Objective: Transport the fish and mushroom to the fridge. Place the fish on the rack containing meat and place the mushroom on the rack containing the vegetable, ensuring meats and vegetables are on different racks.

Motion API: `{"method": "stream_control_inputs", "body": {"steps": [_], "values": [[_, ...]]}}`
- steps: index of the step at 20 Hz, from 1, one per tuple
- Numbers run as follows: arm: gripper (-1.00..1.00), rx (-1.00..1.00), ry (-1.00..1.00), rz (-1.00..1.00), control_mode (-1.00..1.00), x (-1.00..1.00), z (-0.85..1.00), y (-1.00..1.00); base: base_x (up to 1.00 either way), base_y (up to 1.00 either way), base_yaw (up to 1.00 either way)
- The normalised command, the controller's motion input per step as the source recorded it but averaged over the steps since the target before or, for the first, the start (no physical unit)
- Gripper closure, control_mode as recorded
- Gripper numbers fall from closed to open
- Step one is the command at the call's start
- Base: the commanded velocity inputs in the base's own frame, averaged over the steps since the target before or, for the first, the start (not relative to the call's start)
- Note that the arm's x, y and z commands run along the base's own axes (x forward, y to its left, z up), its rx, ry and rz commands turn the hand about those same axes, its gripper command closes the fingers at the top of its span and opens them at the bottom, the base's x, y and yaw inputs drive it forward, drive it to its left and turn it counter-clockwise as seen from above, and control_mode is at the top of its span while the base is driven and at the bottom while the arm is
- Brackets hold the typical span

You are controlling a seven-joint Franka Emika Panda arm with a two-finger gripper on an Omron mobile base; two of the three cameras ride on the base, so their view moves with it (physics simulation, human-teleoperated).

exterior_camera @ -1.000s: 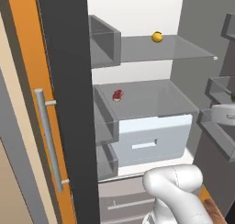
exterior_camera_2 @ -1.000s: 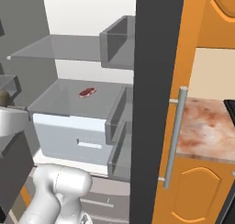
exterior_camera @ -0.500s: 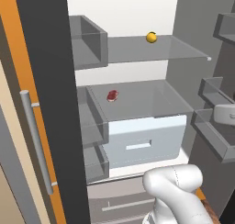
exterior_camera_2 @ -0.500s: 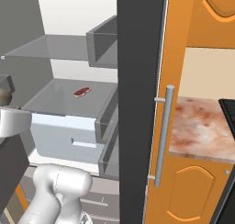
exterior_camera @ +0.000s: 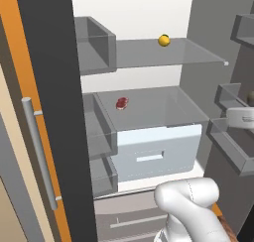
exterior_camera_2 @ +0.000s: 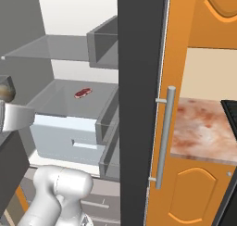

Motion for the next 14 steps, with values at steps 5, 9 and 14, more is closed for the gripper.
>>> {"method": "stream_control_inputs", "body": {"steps": [5,9,14], "values": [[1.0,0.0,-0.11,0.01,-1.0,0.91,0.0,0.0,0.0,0.0,0.0],[1.0,0.0,-0.16,0.0,-1.0,0.73,0.02,0.0,0.0,0.0,0.0],[1.0,0.0,-0.06,0.0,-1.0,0.67,0.06,0.0,0.0,0.0,0.0]]}}
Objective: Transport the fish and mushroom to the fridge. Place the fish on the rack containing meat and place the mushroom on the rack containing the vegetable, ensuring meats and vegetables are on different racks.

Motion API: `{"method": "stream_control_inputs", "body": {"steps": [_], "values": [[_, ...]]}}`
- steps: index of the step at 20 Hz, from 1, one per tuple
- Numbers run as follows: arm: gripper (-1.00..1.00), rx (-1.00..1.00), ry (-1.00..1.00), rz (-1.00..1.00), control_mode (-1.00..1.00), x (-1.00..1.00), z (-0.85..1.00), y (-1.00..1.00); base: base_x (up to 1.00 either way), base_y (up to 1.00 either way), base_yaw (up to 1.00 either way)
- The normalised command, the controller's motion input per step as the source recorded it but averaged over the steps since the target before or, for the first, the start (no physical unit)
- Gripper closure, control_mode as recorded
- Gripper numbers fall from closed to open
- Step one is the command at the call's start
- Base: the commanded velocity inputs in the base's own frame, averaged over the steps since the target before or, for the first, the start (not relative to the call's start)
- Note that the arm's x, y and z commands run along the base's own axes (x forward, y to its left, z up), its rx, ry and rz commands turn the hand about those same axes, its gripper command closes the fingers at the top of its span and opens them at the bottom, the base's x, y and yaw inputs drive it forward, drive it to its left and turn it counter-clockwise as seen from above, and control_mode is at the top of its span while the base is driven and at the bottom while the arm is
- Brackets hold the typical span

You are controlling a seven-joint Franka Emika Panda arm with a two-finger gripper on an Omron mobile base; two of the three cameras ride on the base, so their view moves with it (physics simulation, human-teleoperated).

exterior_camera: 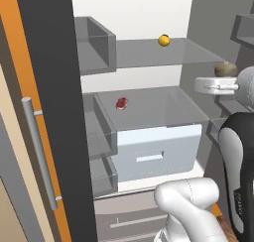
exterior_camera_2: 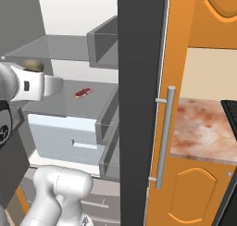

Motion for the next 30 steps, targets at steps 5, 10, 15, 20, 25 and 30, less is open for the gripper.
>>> {"method": "stream_control_inputs", "body": {"steps": [5,10,15,20,25,30], "values": [[1.0,0.0,0.0,0.0,-1.0,0.54,0.05,0.0,0.0,0.0,0.0],[1.0,0.0,-0.01,0.01,-1.0,0.59,0.09,0.0,0.0,0.0,0.0],[1.0,0.01,-0.03,0.05,-1.0,0.85,0.02,0.0,0.0,0.0,0.0],[1.0,0.01,0.0,0.03,-1.0,0.9,0.0,0.0,0.0,0.0,0.0],[1.0,0.0,0.06,0.0,-1.0,0.96,0.0,0.0,0.0,0.0,0.0],[1.0,0.0,0.05,0.0,-1.0,0.85,-0.05,0.0,0.0,0.0,0.0]]}}
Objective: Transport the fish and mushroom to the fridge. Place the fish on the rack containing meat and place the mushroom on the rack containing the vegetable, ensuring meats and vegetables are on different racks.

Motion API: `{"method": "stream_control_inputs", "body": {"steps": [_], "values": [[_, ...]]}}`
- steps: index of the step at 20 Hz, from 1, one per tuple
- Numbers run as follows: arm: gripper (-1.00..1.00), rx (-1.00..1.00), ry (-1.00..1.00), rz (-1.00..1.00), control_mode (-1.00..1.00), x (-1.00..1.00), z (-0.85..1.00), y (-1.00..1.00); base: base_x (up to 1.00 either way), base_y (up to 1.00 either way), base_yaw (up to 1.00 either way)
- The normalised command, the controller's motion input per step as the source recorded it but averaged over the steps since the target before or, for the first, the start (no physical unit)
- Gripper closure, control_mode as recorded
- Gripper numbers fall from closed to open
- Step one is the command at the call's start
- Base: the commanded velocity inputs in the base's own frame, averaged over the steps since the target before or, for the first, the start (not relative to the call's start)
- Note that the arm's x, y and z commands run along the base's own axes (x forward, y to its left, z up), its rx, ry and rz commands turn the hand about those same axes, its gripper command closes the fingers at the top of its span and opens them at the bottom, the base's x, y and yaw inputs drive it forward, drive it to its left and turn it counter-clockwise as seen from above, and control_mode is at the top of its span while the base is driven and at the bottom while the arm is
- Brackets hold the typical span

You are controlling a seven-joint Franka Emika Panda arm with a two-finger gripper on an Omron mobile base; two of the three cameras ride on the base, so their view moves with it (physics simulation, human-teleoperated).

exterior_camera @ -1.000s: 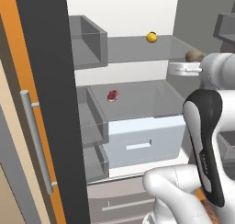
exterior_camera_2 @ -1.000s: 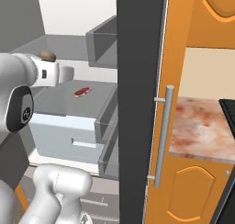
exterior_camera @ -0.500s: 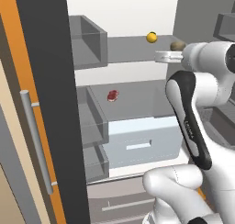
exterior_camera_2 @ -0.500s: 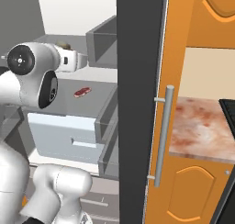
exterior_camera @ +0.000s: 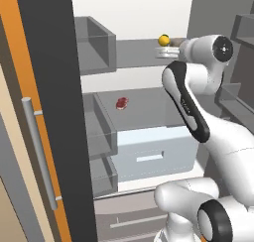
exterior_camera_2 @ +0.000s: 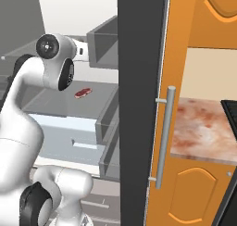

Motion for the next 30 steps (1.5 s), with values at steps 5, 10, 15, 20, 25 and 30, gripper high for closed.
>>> {"method": "stream_control_inputs", "body": {"steps": [5,10,15,20,25,30], "values": [[1.0,0.0,0.05,0.0,-1.0,0.81,-0.15,0.01,0.0,0.0,0.0],[1.0,0.0,0.06,0.0,-1.0,0.74,-0.27,0.01,0.0,0.0,0.0],[1.0,0.0,0.05,0.0,-1.0,0.68,-0.23,0.0,0.0,0.0,0.0],[1.0,0.0,0.02,0.0,-1.0,0.67,-0.12,0.0,0.0,0.0,0.0],[1.0,0.0,0.09,0.0,-1.0,0.64,-0.12,0.0,0.0,0.0,0.0],[1.0,0.0,0.12,0.0,-1.0,0.58,-0.19,0.0,0.0,0.0,0.0]]}}
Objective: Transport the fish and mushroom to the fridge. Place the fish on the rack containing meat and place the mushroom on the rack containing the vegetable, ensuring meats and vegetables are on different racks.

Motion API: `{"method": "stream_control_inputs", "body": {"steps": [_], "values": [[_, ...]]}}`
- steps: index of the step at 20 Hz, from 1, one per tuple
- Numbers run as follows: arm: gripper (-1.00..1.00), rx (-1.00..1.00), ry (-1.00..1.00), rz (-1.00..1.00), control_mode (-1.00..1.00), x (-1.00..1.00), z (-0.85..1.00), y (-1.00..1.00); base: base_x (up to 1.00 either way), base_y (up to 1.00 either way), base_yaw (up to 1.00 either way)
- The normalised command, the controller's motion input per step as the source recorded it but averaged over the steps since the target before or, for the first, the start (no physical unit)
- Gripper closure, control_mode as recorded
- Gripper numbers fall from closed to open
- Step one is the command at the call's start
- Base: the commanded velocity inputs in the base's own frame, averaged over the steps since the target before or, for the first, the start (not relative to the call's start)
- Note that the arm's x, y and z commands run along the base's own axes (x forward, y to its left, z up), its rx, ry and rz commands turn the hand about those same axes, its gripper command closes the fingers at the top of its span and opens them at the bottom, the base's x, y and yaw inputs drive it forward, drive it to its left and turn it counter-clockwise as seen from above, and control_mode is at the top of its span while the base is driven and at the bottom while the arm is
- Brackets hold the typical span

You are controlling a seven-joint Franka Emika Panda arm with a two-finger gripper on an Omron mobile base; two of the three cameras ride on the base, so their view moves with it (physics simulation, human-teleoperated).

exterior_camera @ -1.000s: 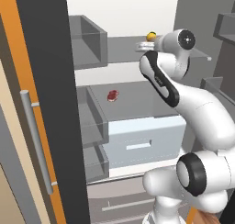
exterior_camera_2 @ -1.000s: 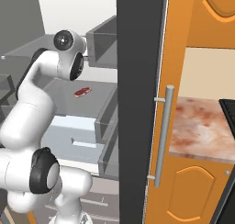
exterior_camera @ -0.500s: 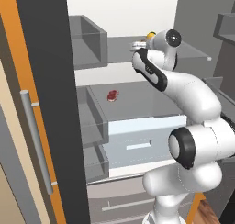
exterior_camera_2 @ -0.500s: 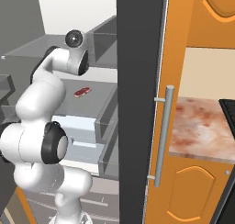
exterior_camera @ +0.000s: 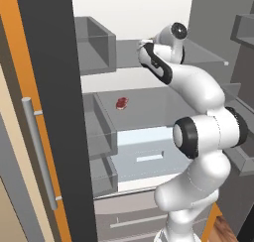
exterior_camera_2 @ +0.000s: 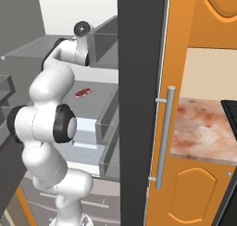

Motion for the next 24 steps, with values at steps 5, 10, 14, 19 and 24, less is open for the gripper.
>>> {"method": "stream_control_inputs", "body": {"steps": [5,10,14,19,24], "values": [[1.0,-0.01,0.1,0.0,-1.0,0.4,-0.5,0.0,0.0,0.0,0.0],[-1.0,0.0,0.0,0.0,-1.0,0.41,-0.65,0.03,0.0,0.0,0.0],[-1.0,0.0,0.0,0.0,-1.0,0.12,-0.02,0.0,0.0,0.0,0.0],[-1.0,0.0,0.0,0.0,-1.0,0.0,0.0,0.0,0.0,0.0,0.0],[-1.0,0.0,0.0,0.0,-1.0,-0.28,0.0,0.0,0.0,0.0,0.0]]}}
